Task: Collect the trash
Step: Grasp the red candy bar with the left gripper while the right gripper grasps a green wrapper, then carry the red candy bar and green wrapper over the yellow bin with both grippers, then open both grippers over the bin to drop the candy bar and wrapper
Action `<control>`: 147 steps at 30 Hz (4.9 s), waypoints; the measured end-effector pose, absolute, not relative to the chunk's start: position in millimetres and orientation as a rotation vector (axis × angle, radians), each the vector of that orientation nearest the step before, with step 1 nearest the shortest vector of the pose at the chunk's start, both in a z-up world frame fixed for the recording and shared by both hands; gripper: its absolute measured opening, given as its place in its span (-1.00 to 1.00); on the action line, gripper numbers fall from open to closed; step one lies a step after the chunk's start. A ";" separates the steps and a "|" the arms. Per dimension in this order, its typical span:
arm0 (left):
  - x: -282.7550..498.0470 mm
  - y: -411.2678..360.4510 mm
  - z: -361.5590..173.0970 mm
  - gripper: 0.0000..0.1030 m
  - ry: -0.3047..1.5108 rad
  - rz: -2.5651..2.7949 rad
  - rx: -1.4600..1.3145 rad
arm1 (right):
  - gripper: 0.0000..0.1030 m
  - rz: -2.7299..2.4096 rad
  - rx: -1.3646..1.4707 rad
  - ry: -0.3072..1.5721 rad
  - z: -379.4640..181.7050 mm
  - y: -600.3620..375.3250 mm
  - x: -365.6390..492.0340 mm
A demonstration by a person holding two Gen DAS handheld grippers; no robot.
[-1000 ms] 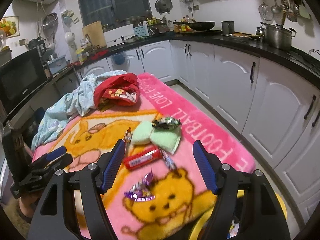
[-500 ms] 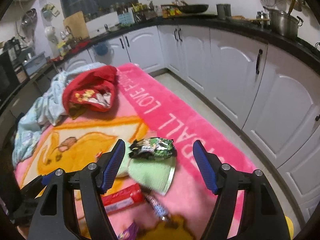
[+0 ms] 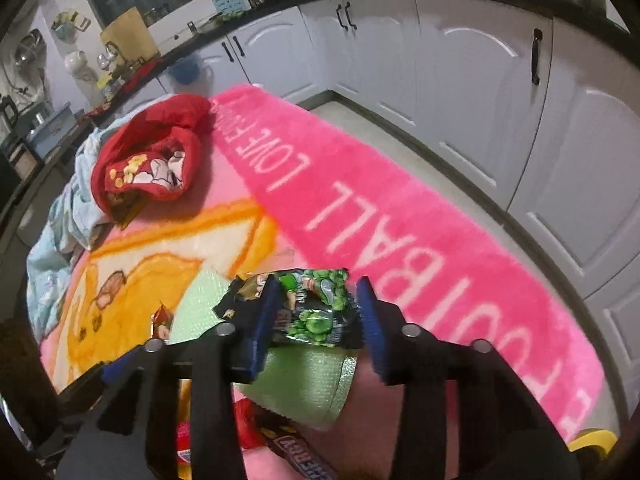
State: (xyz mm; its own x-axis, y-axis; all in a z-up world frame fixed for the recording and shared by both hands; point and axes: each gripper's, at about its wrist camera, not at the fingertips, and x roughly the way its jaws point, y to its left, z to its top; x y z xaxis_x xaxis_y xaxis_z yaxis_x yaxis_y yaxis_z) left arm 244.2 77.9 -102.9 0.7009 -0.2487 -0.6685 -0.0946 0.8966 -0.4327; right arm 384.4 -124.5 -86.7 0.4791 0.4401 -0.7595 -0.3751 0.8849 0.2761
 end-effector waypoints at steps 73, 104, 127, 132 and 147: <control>115.6 -9.1 -2.7 -0.87 0.582 -0.200 -0.248 | -0.99 0.694 0.006 0.635 39.2 -226.4 178.3; 135.9 -159.9 -33.3 -0.87 0.677 -0.519 -0.110 | -0.99 0.416 0.132 0.696 -7.4 -383.7 144.9; 126.4 -214.6 -69.3 -0.87 0.752 -0.622 -0.030 | -0.99 0.356 0.166 0.757 -42.5 -425.2 126.1; 127.8 -219.2 -75.3 -0.86 0.768 -0.633 -0.029 | -0.99 0.354 0.166 0.784 -51.6 -428.3 126.7; 136.5 -223.1 -95.7 -0.80 0.817 -0.639 -0.050 | -0.97 0.351 0.215 0.840 -72.4 -437.8 134.1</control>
State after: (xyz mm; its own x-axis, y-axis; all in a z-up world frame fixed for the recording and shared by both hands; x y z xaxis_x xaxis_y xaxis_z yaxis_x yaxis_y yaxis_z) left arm 136.5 -223.1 -95.7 0.5083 -0.5490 -0.6635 0.5119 0.8122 -0.2798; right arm 134.1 -437.8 -72.4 0.6149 0.3861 -0.6876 -0.2186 0.9212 0.3219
